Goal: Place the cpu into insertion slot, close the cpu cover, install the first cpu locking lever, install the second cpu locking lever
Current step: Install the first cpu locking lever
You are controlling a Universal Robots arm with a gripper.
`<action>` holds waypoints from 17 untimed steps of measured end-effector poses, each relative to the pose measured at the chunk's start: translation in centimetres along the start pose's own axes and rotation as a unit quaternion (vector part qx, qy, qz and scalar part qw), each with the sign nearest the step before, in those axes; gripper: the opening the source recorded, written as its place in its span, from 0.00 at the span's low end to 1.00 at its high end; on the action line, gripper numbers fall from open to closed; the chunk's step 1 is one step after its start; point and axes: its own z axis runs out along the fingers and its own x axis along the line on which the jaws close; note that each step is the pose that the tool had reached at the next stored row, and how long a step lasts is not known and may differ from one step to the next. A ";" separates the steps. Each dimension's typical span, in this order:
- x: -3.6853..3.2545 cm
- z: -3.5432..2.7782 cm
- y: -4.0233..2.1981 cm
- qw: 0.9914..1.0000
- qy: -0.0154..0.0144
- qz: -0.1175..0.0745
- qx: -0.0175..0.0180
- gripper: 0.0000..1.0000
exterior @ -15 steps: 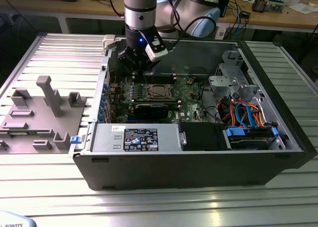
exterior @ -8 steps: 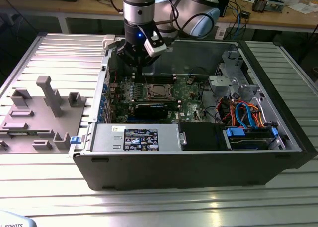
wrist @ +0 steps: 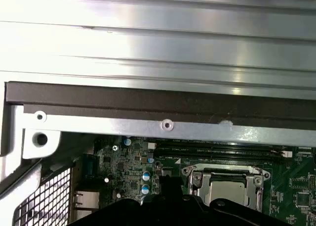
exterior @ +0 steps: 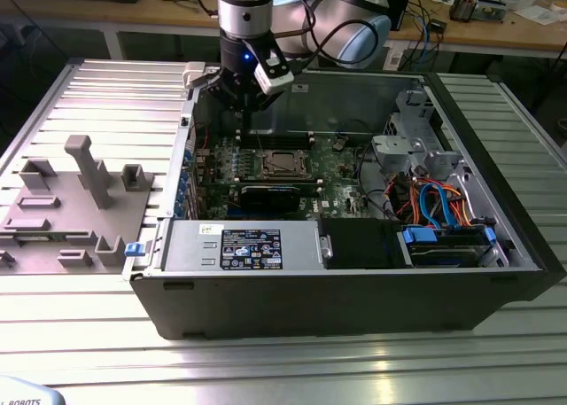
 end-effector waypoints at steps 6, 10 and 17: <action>0.00 0.00 0.07 1.000 0.000 0.000 0.000 0.11; -0.07 0.00 0.08 1.000 0.000 0.000 0.000 0.11; -0.77 0.00 0.03 1.000 0.000 0.000 0.000 0.11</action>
